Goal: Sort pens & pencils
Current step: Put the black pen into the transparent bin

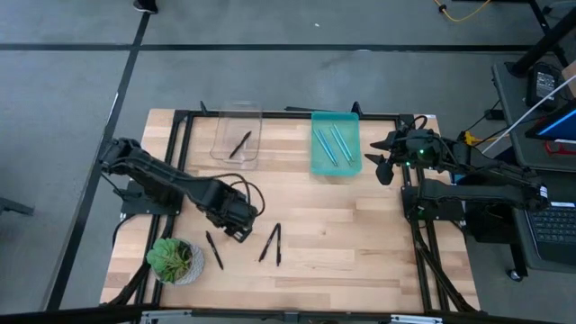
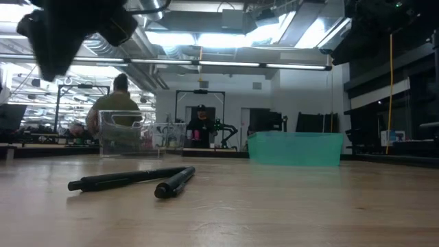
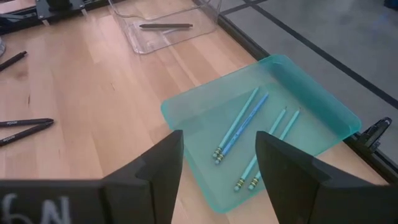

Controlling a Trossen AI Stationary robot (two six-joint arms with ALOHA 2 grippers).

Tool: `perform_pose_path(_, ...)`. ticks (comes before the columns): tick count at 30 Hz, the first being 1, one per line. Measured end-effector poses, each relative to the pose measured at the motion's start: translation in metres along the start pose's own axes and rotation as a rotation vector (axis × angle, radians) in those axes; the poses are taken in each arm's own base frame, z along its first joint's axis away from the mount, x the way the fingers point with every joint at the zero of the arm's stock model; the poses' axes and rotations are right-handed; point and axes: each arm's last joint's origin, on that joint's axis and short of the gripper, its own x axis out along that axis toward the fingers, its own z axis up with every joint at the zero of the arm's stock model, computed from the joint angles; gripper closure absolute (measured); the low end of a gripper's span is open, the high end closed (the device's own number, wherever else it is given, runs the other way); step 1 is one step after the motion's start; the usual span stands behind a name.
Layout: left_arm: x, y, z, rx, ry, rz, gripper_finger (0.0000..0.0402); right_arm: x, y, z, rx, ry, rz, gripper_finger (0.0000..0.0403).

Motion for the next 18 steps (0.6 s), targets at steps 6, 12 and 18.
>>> perform_pose_path(6, 0.025, -0.01, 0.005, 0.036, 0.11, 0.055, 0.0258, 0.0, 0.0, 0.001, 0.001, -0.006, 0.001, 0.0201)
perform_pose_path(12, 0.05, -0.012, 0.002, 0.053, 0.411, 0.142, 0.031, 0.0, 0.0, 0.001, 0.002, -0.008, 0.002, 0.0201)
perform_pose_path(18, 0.066, -0.016, -0.003, 0.116, 0.416, 0.203, 0.0384, 0.0, 0.0, 0.001, 0.002, -0.008, 0.002, 0.0201)
